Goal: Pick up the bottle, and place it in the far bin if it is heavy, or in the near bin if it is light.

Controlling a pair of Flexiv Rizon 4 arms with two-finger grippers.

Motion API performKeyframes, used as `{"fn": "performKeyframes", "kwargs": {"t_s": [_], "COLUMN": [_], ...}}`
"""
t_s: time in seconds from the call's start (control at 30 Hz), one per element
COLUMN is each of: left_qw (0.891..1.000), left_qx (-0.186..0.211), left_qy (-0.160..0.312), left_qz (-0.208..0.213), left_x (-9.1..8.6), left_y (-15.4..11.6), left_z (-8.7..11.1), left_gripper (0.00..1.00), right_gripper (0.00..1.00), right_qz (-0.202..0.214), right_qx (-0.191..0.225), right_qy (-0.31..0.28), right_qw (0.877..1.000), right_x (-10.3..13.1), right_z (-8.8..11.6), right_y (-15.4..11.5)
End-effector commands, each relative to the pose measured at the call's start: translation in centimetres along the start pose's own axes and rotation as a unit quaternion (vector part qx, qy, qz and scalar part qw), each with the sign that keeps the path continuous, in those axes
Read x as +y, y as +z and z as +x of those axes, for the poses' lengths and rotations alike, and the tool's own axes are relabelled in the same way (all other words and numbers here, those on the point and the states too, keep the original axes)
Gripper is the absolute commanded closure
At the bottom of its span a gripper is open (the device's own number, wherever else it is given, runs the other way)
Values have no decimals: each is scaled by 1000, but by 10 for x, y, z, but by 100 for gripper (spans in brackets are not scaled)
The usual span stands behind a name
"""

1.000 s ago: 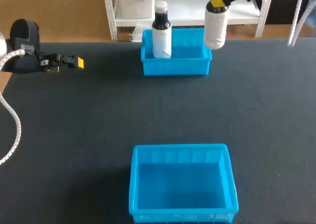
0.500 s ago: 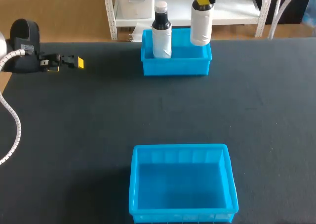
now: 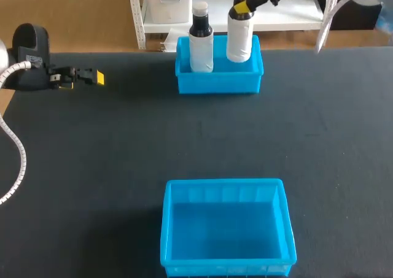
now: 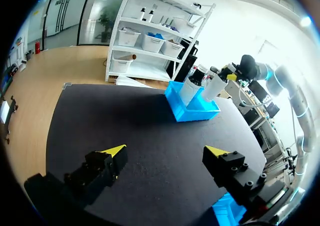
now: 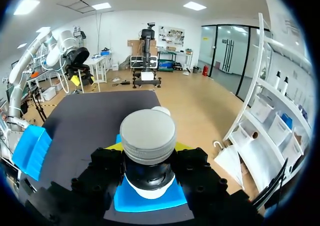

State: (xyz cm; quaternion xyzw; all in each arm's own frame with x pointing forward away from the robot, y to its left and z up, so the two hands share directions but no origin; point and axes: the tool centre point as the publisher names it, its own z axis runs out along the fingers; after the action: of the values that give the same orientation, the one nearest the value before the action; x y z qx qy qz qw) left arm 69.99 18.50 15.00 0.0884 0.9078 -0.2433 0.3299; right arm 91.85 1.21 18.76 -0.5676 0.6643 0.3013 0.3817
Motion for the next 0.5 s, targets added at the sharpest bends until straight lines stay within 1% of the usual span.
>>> {"fn": "performKeyframes", "kwargs": {"t_s": [0.03, 0.5], "left_qw": [1000, 1000], "left_qx": [0, 0], "left_qy": [0, 0], "left_qz": [0, 0], "left_x": [0, 0], "left_y": [0, 0], "left_z": [0, 0], "left_gripper": [0, 0], "right_gripper": [100, 100], "right_qz": [-69, -82], "right_qx": [0, -6], "right_qy": [2, 14], "right_qw": [998, 997], "right_x": [-14, -18], "right_z": [1, 23], "right_y": [6, 26]}}
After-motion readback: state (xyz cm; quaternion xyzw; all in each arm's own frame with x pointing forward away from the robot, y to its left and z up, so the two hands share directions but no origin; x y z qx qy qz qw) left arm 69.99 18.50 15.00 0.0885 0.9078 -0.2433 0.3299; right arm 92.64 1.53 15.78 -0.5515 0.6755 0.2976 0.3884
